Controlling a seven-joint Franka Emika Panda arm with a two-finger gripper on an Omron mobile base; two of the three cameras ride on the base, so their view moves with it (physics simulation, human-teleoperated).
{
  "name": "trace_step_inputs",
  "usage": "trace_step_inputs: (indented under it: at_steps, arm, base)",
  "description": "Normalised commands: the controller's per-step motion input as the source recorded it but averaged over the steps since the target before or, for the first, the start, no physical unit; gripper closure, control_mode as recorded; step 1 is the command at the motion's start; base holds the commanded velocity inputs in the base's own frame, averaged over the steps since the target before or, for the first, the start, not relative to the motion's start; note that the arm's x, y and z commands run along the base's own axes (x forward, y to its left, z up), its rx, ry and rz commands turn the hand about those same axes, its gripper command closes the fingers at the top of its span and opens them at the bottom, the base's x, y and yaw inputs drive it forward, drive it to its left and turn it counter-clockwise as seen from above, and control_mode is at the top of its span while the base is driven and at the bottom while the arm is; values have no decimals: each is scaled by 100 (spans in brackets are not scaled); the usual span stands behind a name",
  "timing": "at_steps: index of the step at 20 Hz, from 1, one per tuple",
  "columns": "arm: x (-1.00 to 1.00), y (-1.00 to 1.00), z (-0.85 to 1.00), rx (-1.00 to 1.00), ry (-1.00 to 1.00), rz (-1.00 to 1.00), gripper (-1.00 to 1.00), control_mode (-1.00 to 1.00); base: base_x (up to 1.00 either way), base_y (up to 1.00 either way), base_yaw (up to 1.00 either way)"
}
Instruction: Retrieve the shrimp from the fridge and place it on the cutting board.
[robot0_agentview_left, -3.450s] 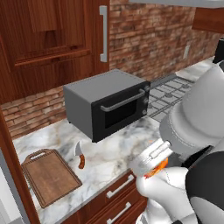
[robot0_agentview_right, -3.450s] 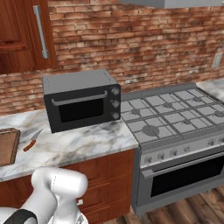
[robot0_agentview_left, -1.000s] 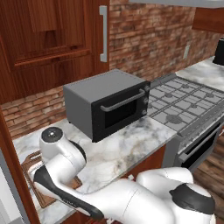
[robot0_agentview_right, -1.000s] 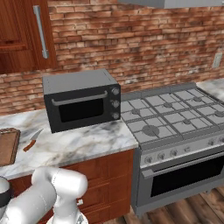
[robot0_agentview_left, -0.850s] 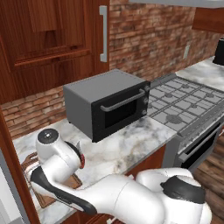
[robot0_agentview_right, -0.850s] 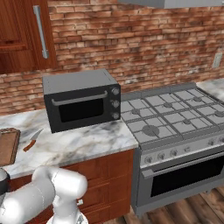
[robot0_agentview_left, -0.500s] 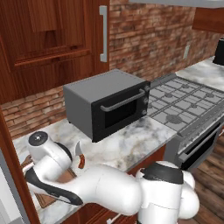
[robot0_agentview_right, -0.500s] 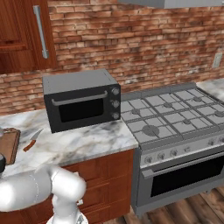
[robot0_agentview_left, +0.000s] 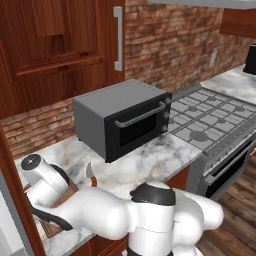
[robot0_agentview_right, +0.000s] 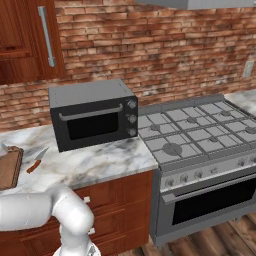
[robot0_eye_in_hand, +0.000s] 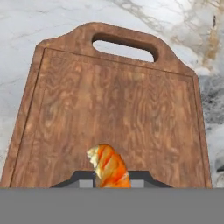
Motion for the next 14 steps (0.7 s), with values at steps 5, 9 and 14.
trace_step_inputs:
  at_steps: [5,9,14]
  arm:
    - [29,4,-23,-2,-6,0,-100,-100]
    - [14,0,-9,0,-3,0,-100,-100]
    - [5,0,0,0,0,0,-100,-100]
  base:
    - [0,0,0]
    - [0,0,0]
    - [0,0,0]
